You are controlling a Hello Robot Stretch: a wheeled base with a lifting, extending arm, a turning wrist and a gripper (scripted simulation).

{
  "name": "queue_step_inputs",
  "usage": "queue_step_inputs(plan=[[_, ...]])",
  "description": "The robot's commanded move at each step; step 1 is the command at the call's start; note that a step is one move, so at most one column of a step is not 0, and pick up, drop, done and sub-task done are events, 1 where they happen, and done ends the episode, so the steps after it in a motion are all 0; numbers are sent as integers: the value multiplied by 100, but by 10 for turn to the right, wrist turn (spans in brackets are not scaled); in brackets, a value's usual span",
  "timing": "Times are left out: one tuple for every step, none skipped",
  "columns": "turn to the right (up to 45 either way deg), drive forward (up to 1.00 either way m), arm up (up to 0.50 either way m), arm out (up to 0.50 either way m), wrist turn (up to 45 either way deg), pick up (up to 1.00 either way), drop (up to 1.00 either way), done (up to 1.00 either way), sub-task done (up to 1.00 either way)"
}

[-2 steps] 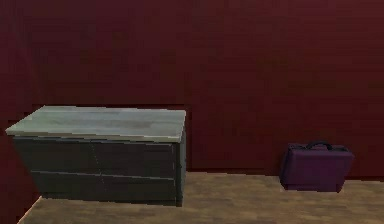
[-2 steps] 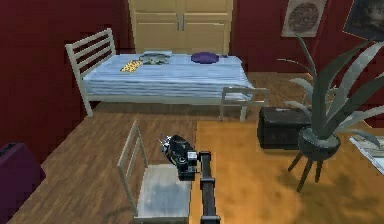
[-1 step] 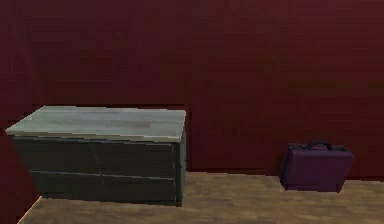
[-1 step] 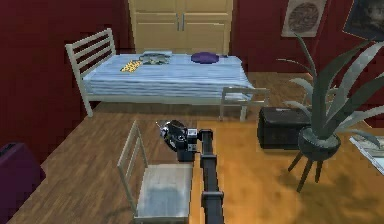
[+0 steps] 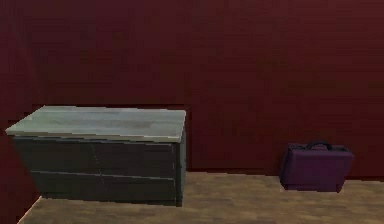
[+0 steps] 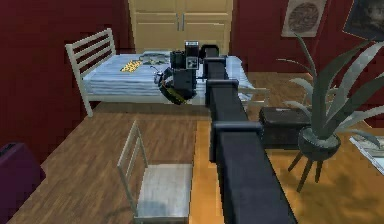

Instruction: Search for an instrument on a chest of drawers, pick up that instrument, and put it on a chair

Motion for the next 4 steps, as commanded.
queue_step_inputs(plan=[[0, 0, 0, 0, -450, 0, 0, 0, 0], [0, 0, 0, 0, -450, 0, 0, 0, 0], [0, 0, 0, 0, -360, 0, 0, 0, 0], [0, 0, 0, -42, 0, 0, 0, 0, 0]])
